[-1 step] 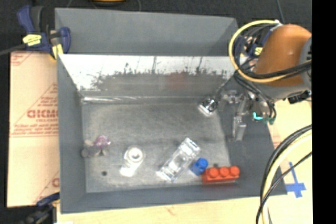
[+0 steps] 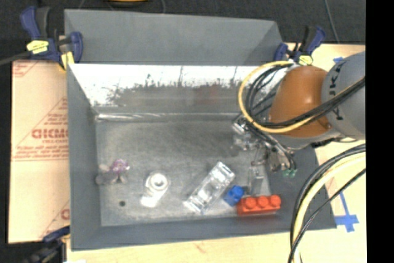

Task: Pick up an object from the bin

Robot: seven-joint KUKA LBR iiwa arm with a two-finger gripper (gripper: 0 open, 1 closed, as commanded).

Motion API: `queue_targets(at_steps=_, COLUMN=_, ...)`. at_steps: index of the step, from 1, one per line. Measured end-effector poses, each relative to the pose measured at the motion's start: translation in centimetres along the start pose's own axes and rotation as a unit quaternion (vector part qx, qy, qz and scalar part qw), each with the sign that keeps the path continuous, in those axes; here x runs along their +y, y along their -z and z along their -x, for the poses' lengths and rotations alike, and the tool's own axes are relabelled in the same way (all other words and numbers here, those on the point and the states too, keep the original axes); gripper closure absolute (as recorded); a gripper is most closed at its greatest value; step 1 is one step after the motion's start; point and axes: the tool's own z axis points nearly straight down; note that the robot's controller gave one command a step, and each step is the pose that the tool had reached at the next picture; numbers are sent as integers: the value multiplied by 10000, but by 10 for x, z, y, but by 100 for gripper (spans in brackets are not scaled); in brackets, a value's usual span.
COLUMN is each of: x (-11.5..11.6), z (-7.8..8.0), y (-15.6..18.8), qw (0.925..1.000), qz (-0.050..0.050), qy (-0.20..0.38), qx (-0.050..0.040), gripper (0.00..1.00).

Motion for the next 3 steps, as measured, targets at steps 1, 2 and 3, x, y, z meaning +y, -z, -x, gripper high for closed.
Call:
queue_targets(at_steps=1, x=23, z=-22, y=-25, qw=9998, qz=-31, qy=169, qx=-49, gripper=0)
queue_targets(at_steps=2, x=72, z=-41, y=-26, qw=9998, qz=-3, qy=183, qx=-58, gripper=0)
queue_targets(at_steps=3, x=69, z=-41, y=-26, qw=9998, qz=-17, qy=193, qx=-55, gripper=100)
